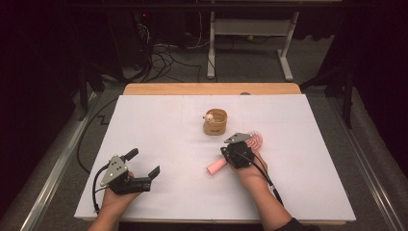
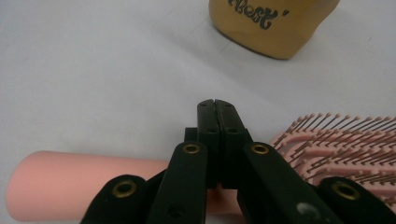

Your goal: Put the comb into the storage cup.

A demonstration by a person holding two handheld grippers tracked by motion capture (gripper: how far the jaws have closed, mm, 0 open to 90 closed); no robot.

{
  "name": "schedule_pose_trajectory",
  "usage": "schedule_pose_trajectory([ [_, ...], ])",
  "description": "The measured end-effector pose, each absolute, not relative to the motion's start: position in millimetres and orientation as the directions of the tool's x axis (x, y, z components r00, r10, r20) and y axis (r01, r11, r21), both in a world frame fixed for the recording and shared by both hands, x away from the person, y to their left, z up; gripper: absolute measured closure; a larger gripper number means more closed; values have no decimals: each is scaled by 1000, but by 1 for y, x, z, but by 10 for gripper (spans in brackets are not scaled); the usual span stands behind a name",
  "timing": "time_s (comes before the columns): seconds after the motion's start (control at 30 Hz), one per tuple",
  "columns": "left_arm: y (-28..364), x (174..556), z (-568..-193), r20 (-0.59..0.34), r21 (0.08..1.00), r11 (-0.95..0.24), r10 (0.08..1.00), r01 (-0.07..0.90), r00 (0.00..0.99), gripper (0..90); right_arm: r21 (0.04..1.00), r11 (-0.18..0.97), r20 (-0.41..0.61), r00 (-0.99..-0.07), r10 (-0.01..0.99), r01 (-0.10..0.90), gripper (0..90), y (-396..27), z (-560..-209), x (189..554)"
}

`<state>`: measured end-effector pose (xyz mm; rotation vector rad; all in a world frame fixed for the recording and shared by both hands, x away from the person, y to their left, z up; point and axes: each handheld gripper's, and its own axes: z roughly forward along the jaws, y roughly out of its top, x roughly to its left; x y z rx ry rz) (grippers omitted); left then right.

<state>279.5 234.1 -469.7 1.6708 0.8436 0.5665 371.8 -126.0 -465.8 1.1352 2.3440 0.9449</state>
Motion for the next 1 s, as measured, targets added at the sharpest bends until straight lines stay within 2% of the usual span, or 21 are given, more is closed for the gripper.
schedule_pose_trajectory([
  [0.3, 234, 279, -470, -59, 964, -123, 769, 238, 636, 0, 680, 489, -29, -646, 763, 547, 900, -129, -464, 370],
  [0.87, 232, 279, -470, -59, 961, -130, 764, 243, 642, 0, 693, 541, -60, -710, 702, 476, 900, -142, -458, 332],
  [1.0, 232, 278, -470, -57, 961, -132, 762, 241, 645, 0, 685, 575, -101, -723, 683, 448, 900, -142, -456, 324],
])
